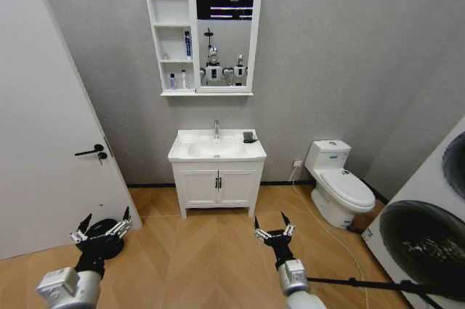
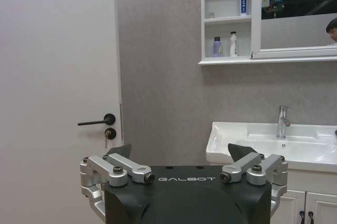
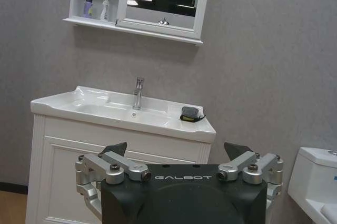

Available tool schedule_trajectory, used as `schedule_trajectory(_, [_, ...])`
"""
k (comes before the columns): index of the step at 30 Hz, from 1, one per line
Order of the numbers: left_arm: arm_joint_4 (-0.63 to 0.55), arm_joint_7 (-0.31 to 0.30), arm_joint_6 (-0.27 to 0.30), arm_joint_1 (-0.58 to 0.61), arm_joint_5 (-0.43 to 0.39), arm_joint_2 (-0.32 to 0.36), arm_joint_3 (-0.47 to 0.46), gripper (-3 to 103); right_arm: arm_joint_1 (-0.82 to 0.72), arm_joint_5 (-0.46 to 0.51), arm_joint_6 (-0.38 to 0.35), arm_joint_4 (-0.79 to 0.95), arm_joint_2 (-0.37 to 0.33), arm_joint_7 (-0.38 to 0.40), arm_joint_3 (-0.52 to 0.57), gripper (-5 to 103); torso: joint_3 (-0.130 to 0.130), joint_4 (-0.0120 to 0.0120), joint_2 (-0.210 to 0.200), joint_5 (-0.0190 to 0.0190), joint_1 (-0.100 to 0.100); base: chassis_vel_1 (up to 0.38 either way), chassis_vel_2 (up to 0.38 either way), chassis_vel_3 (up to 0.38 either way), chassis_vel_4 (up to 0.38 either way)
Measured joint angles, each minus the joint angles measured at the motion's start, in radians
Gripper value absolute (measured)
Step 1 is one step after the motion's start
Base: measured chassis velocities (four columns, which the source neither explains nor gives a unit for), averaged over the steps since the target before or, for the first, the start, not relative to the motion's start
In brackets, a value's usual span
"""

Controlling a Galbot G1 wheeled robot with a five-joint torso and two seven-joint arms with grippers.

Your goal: Move facial cleanser and shampoo from washbasin to cabinet, then wipe washbasin with towel.

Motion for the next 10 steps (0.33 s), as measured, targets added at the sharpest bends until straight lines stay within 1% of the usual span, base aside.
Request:
schedule_trajectory(7, [0.000, 0.000, 0.000, 0.000, 0.000, 0.000, 0.000, 100, 0.025, 0.050, 0.002, 0.017, -0.013, -0.031, 0.013, 100, 0.000, 0.0001, 0.000, 0.0000, 0.000, 0.000, 0.000, 0.000, 0.000])
schedule_trajectory(10, [0.000, 0.000, 0.000, 0.000, 0.000, 0.000, 0.000, 100, 0.032, 0.056, -0.010, 0.024, -0.016, -0.024, 0.015, 100, 0.000, 0.0001, 0.000, 0.0000, 0.000, 0.000, 0.000, 0.000, 0.000])
